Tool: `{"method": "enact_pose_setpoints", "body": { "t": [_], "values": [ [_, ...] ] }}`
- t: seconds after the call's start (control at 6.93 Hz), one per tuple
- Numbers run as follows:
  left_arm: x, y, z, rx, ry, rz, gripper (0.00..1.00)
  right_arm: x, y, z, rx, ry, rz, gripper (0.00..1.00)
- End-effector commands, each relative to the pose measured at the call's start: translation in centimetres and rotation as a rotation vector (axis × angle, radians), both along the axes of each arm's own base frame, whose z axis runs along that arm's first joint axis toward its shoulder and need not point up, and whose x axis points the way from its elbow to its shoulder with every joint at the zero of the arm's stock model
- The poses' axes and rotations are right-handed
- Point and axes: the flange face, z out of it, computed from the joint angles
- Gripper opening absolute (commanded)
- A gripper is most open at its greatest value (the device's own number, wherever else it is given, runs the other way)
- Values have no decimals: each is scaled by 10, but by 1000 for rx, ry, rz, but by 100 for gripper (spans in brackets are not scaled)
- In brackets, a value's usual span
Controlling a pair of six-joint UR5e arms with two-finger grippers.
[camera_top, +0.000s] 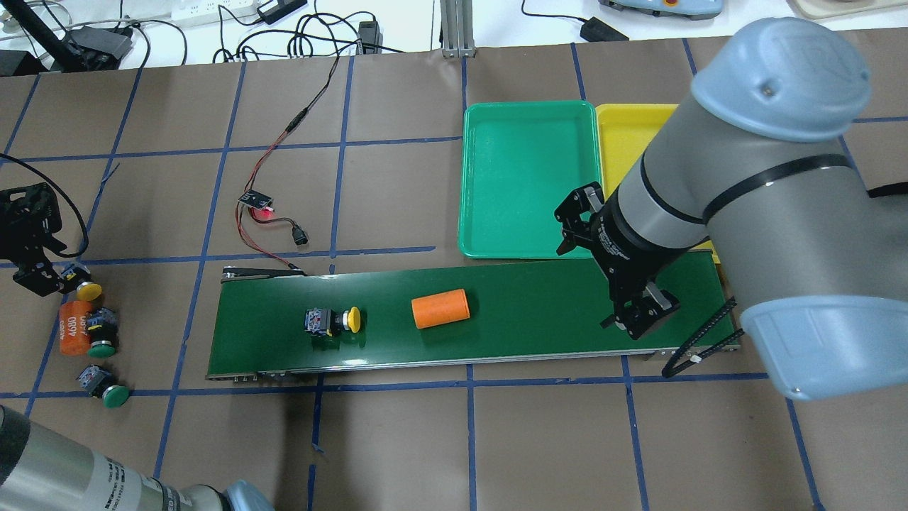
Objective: Sort buttons by color to trays
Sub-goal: 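Move the left gripper back to the pile while the right gripper moves over the belt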
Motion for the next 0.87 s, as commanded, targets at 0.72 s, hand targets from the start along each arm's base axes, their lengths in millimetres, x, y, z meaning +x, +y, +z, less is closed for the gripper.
{"method": "enact_pose_setpoints", "body": {
  "t": [0.72],
  "values": [
    [-3, -3, -24, 24, 32, -8, 67, 3, -23, -5, -11, 141, 6, 100]
  ]
}}
